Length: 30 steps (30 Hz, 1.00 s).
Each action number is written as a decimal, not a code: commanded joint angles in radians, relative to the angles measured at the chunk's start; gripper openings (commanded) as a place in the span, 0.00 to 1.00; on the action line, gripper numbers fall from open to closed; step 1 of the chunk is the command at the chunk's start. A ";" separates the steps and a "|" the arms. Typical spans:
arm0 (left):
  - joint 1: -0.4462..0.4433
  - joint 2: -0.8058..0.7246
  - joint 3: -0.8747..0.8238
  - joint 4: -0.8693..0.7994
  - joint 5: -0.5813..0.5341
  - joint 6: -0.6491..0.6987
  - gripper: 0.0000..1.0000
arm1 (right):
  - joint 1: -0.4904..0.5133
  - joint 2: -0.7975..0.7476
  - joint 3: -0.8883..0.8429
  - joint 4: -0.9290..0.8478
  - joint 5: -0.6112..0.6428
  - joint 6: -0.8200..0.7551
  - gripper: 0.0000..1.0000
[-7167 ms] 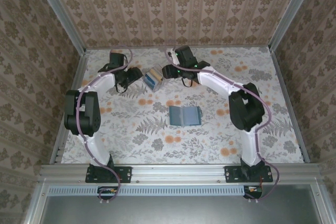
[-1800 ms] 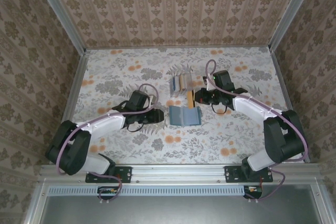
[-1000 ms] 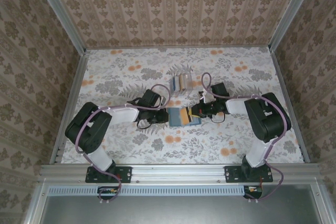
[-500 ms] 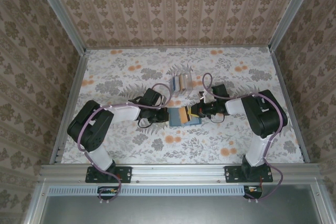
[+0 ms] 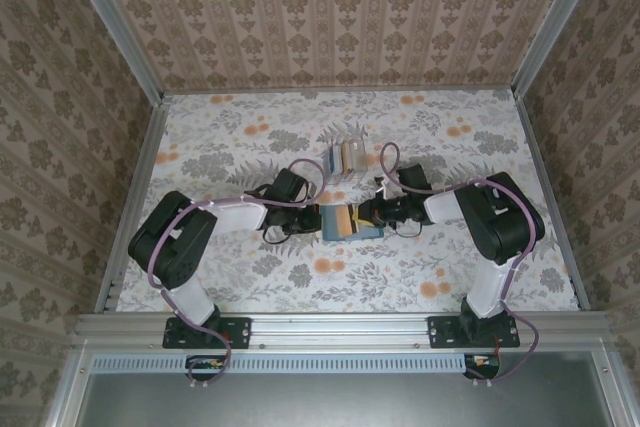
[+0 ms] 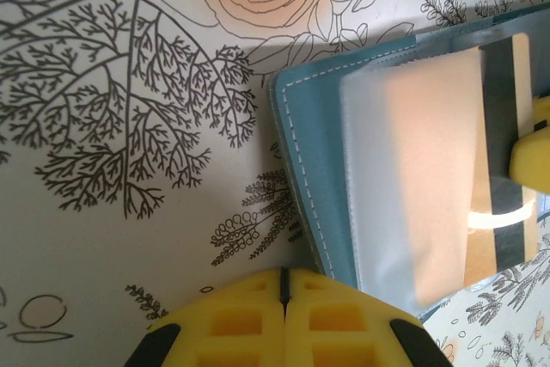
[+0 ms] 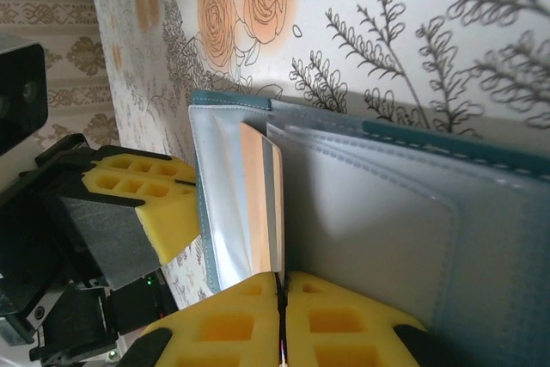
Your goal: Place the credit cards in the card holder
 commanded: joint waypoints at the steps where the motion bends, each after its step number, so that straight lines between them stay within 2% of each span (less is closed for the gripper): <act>1: -0.009 0.054 -0.023 0.026 -0.046 -0.025 0.00 | 0.043 -0.007 0.004 -0.080 0.074 0.030 0.09; 6: -0.012 0.047 -0.038 0.047 -0.049 -0.038 0.00 | 0.089 0.001 0.032 -0.115 0.113 0.035 0.10; 14: -0.013 0.030 -0.043 0.012 -0.061 -0.029 0.00 | 0.098 -0.056 0.046 -0.217 0.211 0.008 0.25; 19: -0.013 0.022 -0.049 0.005 -0.062 -0.032 0.00 | 0.099 -0.101 0.066 -0.329 0.270 -0.046 0.29; 23: -0.014 0.029 -0.032 -0.019 -0.057 -0.021 0.00 | 0.099 -0.125 0.091 -0.404 0.319 -0.080 0.29; 27: -0.015 0.021 -0.048 0.020 -0.049 -0.027 0.00 | 0.113 -0.114 0.115 -0.414 0.310 -0.089 0.18; 30: -0.015 0.033 -0.029 -0.006 -0.039 -0.020 0.00 | 0.133 -0.082 0.128 -0.403 0.304 -0.069 0.17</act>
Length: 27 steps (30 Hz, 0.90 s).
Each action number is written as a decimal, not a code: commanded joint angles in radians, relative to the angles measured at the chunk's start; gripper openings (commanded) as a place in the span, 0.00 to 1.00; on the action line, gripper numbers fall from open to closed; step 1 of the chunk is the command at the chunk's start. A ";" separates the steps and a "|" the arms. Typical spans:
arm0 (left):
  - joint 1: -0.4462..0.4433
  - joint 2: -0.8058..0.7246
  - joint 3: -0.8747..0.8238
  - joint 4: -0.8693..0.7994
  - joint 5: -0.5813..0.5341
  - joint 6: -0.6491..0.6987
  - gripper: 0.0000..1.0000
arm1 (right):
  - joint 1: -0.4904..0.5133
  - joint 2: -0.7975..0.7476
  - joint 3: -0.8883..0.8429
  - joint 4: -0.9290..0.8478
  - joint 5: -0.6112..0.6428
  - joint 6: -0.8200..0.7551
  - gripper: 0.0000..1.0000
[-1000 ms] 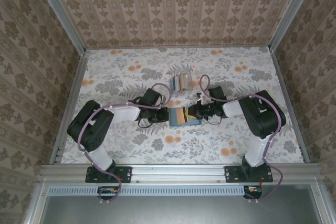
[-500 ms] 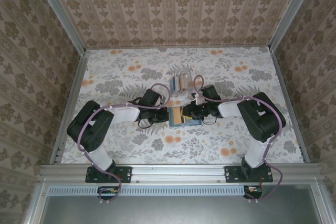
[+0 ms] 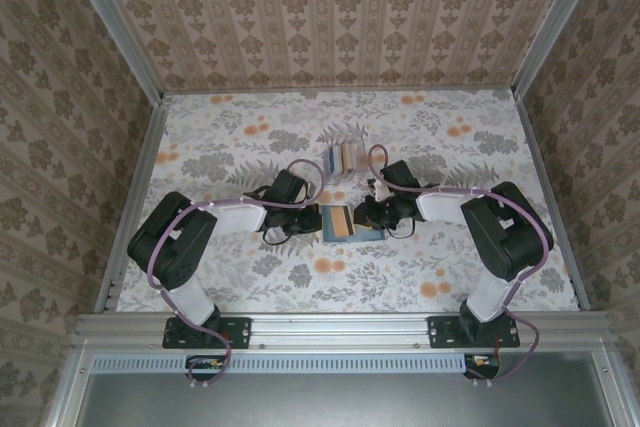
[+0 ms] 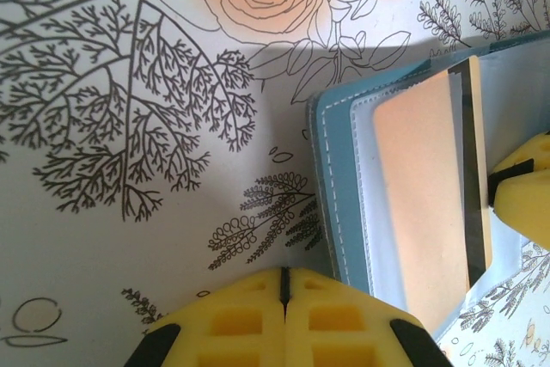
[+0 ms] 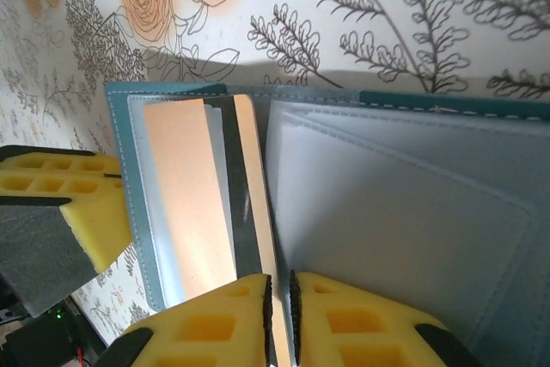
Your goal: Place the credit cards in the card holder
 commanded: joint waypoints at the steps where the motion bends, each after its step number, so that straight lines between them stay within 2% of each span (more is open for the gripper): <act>1: -0.015 0.035 -0.018 -0.027 -0.035 -0.004 0.00 | 0.028 0.031 0.034 -0.046 0.018 -0.001 0.16; 10: -0.025 0.025 -0.037 0.017 -0.011 -0.029 0.00 | 0.090 0.068 0.067 0.021 -0.005 0.072 0.15; 14: -0.024 0.016 -0.030 -0.015 -0.022 -0.021 0.00 | 0.094 0.040 0.064 -0.010 0.027 0.069 0.16; 17: -0.022 -0.003 -0.057 0.005 -0.041 -0.024 0.00 | 0.093 -0.018 0.060 -0.085 0.076 0.027 0.24; 23: -0.015 -0.004 -0.064 0.018 -0.026 -0.021 0.00 | 0.093 -0.180 0.028 -0.250 0.220 -0.045 0.29; 27: -0.015 0.034 -0.057 0.031 0.014 -0.006 0.00 | 0.090 -0.254 -0.004 -0.304 0.326 -0.060 0.40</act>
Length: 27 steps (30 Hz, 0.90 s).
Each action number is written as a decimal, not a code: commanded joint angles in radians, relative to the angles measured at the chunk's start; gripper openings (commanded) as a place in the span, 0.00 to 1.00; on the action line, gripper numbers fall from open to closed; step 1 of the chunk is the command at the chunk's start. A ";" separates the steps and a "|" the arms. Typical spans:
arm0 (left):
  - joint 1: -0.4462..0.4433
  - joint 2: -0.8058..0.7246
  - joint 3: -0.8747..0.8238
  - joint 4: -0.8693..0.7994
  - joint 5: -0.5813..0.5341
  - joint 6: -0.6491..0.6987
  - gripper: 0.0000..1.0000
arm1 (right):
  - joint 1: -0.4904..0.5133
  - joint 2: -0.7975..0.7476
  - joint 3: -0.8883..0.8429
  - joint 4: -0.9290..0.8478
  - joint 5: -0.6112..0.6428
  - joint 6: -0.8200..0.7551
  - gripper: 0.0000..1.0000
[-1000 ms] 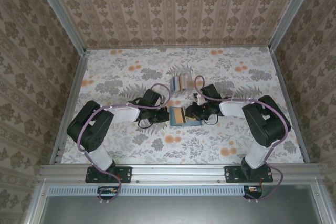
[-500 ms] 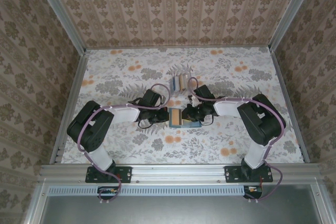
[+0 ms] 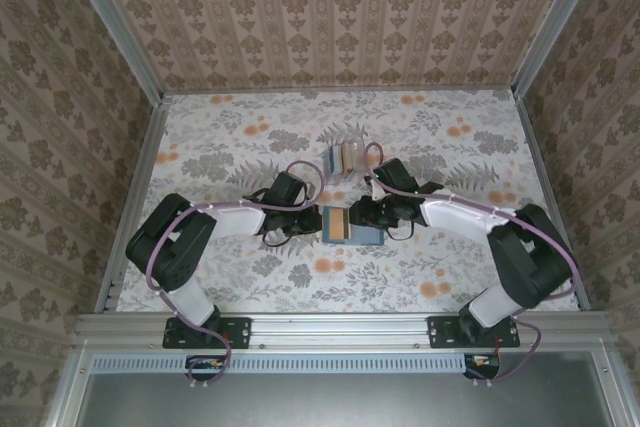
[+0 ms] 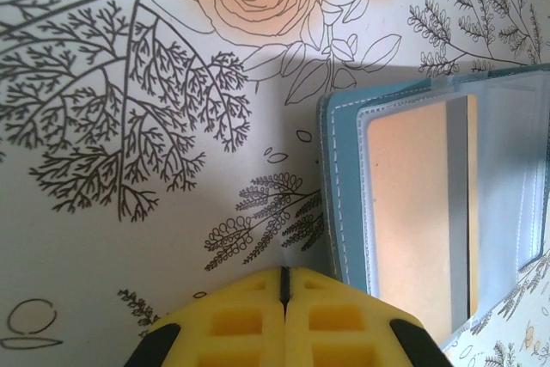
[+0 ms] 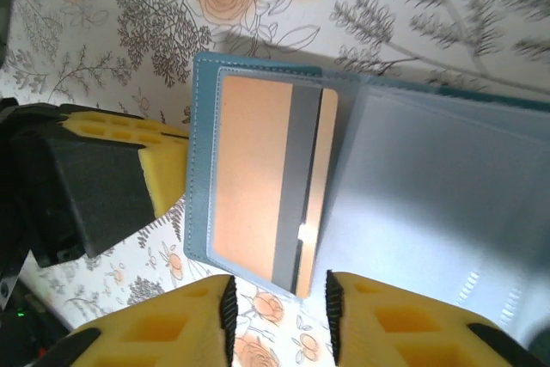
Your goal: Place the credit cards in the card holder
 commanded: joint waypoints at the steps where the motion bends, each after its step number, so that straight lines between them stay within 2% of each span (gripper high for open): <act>1: -0.012 0.050 -0.025 -0.020 0.023 -0.001 0.00 | -0.002 -0.049 -0.040 -0.109 0.131 -0.028 0.42; 8: -0.020 0.044 -0.051 0.003 0.026 -0.014 0.01 | -0.009 0.021 -0.054 -0.061 0.079 0.009 0.45; 16: -0.024 0.035 -0.062 0.017 0.023 -0.021 0.01 | -0.008 0.088 -0.034 -0.064 0.110 0.021 0.46; 27: -0.024 0.037 -0.042 -0.014 0.023 0.000 0.01 | -0.008 0.031 -0.030 -0.121 0.168 0.036 0.48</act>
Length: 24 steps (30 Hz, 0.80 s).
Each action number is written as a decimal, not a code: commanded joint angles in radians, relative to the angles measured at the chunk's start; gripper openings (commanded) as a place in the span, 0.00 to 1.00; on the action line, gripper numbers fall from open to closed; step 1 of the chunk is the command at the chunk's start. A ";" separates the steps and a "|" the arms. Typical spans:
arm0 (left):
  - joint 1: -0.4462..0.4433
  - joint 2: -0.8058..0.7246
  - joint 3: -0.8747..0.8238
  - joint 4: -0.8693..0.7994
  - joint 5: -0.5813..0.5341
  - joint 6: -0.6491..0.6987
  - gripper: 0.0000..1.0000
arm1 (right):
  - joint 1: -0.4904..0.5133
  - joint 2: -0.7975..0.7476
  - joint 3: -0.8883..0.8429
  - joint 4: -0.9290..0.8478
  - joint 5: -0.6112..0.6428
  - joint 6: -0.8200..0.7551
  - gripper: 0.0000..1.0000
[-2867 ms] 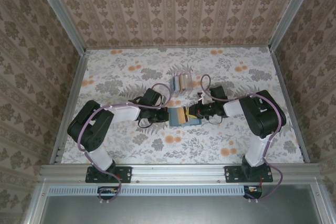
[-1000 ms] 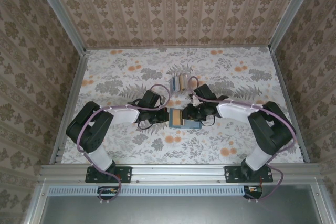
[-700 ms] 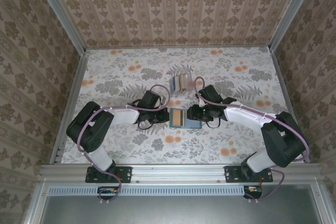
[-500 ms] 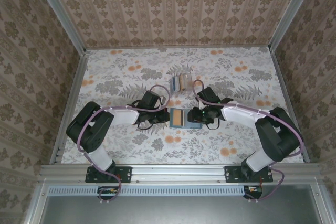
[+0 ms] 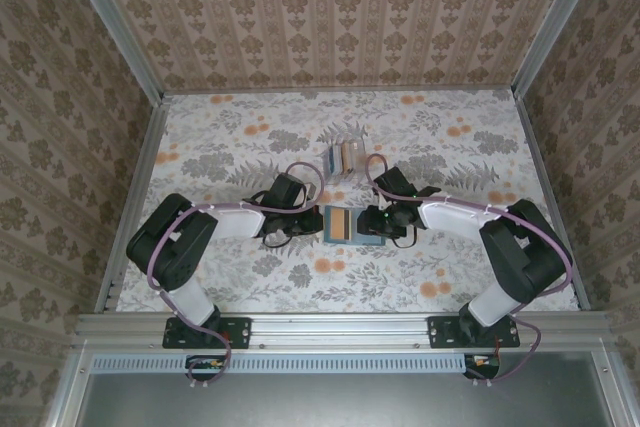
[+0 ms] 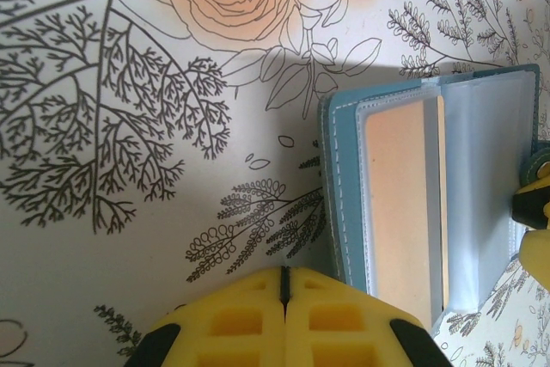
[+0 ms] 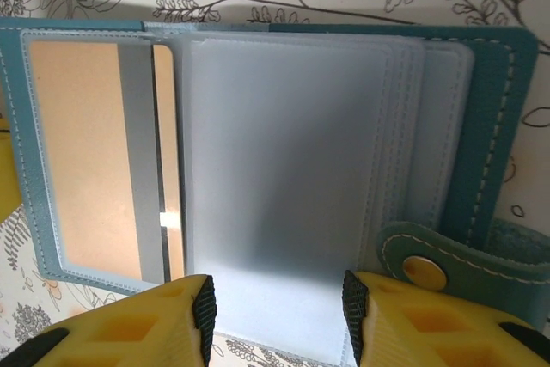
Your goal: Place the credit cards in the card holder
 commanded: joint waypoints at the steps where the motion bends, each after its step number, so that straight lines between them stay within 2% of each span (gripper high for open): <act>1: -0.023 0.033 -0.010 -0.093 0.004 0.011 0.01 | -0.004 -0.040 0.003 -0.063 0.064 0.021 0.48; 15: -0.026 0.038 0.002 -0.091 0.018 0.003 0.01 | 0.003 0.004 -0.032 -0.012 0.047 0.037 0.46; 24: -0.035 0.032 0.008 -0.082 0.019 -0.009 0.01 | 0.010 0.025 -0.008 0.009 0.004 0.035 0.36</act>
